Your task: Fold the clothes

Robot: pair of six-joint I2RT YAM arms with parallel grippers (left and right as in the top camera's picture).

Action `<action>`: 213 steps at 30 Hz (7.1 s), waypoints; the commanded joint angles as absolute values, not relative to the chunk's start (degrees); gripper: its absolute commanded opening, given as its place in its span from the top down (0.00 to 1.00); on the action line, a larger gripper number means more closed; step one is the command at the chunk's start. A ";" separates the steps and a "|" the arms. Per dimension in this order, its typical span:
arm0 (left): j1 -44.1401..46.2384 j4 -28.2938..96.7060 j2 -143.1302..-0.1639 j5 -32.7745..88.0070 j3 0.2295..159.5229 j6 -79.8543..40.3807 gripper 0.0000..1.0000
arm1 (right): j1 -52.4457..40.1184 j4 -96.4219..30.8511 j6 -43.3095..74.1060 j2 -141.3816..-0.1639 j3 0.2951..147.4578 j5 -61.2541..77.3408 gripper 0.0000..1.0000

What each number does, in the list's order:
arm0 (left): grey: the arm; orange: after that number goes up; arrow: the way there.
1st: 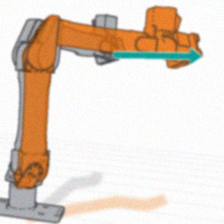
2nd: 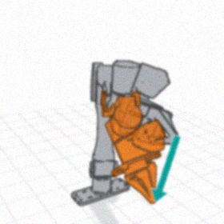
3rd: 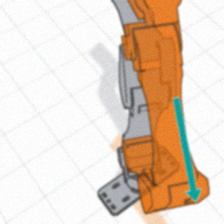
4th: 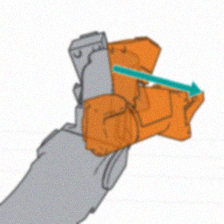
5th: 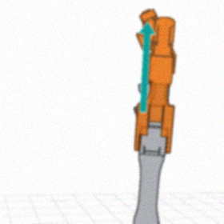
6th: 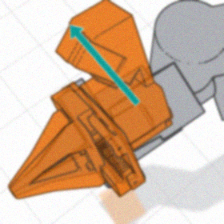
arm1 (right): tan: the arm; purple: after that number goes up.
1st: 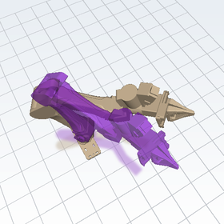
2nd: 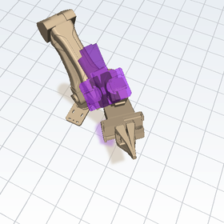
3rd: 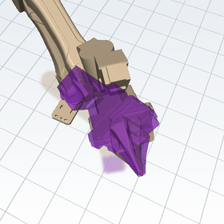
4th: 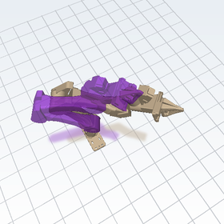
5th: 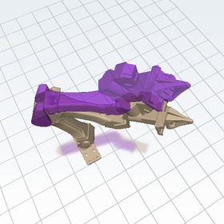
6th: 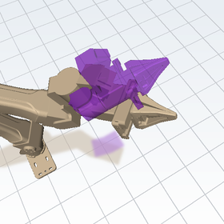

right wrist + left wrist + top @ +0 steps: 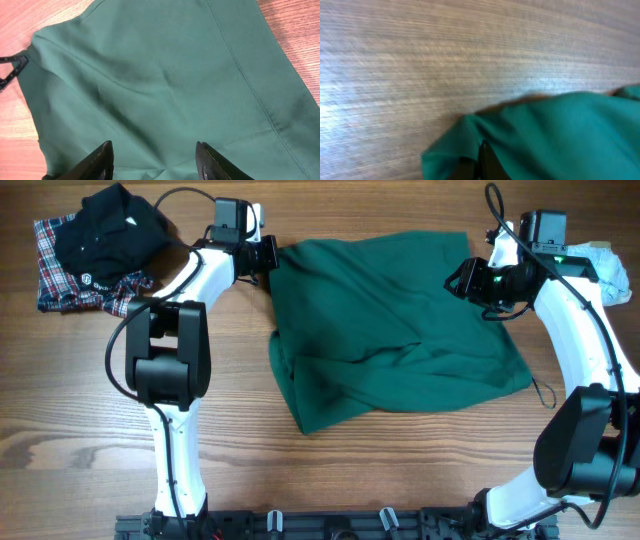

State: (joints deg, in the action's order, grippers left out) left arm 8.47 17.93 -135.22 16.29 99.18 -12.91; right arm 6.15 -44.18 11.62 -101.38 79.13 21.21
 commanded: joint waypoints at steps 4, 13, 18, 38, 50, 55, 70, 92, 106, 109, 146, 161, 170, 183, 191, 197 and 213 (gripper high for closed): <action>5.45 11.40 -136.64 11.84 99.50 -12.16 0.96 | 6.44 -45.43 10.46 -102.17 79.48 20.51 0.47; 1.10 5.82 -136.64 11.92 99.50 -10.35 0.96 | 6.44 -45.54 10.59 -102.17 79.48 19.27 0.47; 1.10 1.23 -136.64 11.90 99.79 -9.39 0.96 | 6.44 -45.78 10.68 -102.17 79.48 19.25 0.47; 11.81 57.71 -106.87 23.16 102.02 -6.94 0.08 | 12.47 -40.99 13.65 -102.17 79.50 9.21 0.07; 27.20 72.34 -112.55 14.81 94.35 -16.36 0.11 | 13.06 -41.80 12.10 -102.17 79.50 10.66 0.07; 28.60 76.23 -112.84 15.35 93.69 -14.85 0.09 | 13.21 -40.64 11.88 -102.17 79.50 10.37 0.06; 30.89 65.23 -112.88 7.46 83.46 -4.32 0.02 | 16.75 -40.49 8.78 -102.17 79.50 14.00 0.05; 30.92 62.11 -117.45 13.28 83.44 -2.74 0.43 | 16.75 -40.80 7.62 -102.17 79.50 15.70 0.05; 35.46 72.10 -112.88 19.94 83.46 -2.79 0.96 | 16.75 -40.58 7.66 -102.17 79.50 15.46 0.06; 38.57 73.25 -108.01 20.88 83.46 -3.51 0.96 | 16.75 -40.58 7.64 -102.17 79.48 15.46 0.06; 62.48 84.38 -101.14 17.69 83.46 -16.93 0.55 | 20.78 -46.02 7.68 -102.17 79.50 14.35 0.00; 54.33 75.26 -101.21 5.23 83.46 -17.21 0.11 | 25.17 -65.10 19.81 -102.13 75.70 8.78 0.00; 46.87 76.20 -101.21 5.21 83.46 -17.17 0.10 | 26.11 -55.44 23.97 -102.13 62.70 11.00 0.00; 46.59 76.09 -101.21 4.99 83.46 -17.15 0.09 | 23.94 -49.45 25.71 -102.13 58.76 15.14 0.02; 46.59 76.09 -101.21 4.82 83.46 -16.97 0.09 | 23.94 -47.88 27.62 -102.13 58.52 14.87 0.33; 46.59 76.09 -101.21 4.82 83.46 -16.97 0.09 | 23.97 -47.57 28.84 -102.13 58.52 14.46 0.71; 46.59 77.12 -101.21 3.92 83.46 -16.93 0.08 | 25.36 -62.41 31.57 -99.29 67.44 -5.76 0.96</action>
State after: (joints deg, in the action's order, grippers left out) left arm 46.85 77.08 -102.41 5.28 83.61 -16.84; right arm 25.02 -61.30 30.44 -101.34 65.67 2.04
